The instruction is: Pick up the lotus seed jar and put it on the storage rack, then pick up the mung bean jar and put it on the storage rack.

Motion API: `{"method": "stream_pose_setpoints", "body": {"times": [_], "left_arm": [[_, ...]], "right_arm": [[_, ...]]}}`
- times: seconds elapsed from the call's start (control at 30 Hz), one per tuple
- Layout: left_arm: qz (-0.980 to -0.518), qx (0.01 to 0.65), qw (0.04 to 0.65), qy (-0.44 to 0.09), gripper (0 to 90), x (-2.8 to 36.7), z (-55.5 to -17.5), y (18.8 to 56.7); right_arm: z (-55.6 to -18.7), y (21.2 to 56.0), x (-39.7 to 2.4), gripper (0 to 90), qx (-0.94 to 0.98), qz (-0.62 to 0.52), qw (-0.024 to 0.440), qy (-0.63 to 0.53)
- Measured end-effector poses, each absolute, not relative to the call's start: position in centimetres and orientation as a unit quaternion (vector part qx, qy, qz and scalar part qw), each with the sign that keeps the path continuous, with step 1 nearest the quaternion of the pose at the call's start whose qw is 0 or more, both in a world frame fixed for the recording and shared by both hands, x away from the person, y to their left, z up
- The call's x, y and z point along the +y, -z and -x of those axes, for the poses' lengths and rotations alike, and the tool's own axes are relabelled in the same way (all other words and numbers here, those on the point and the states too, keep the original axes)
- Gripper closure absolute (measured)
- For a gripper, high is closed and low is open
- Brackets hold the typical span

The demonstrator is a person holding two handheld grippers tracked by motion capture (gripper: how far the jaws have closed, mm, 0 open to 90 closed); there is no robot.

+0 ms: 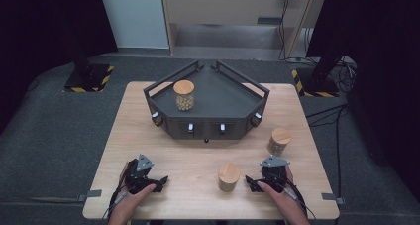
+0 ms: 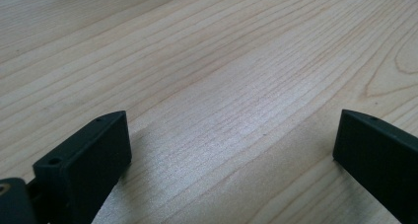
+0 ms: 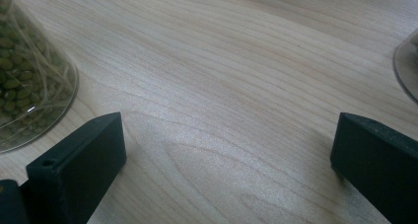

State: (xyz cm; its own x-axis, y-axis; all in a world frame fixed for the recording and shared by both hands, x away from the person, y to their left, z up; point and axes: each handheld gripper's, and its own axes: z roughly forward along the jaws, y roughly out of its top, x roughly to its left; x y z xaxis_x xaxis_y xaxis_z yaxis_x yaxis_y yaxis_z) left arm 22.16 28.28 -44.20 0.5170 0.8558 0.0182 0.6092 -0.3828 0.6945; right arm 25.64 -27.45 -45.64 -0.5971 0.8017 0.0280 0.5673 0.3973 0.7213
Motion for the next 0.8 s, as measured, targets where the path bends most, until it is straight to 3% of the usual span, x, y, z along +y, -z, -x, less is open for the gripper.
{"method": "stream_pose_setpoints", "body": {"times": [0.23, 0.8], "left_arm": [[-0.808, 0.454, 0.322, -0.192, 0.0, 28.2, -22.1, 44.2], [-0.809, 0.454, 0.323, -0.189, 0.0, 28.3, -22.2, 44.2]], "right_arm": [[-25.6, 45.5, -27.5, 3.9, 0.821, -0.413, 0.163, -0.357], [-22.6, 44.3, -28.5, 2.8, 0.825, -0.373, 0.154, -0.396]]}}
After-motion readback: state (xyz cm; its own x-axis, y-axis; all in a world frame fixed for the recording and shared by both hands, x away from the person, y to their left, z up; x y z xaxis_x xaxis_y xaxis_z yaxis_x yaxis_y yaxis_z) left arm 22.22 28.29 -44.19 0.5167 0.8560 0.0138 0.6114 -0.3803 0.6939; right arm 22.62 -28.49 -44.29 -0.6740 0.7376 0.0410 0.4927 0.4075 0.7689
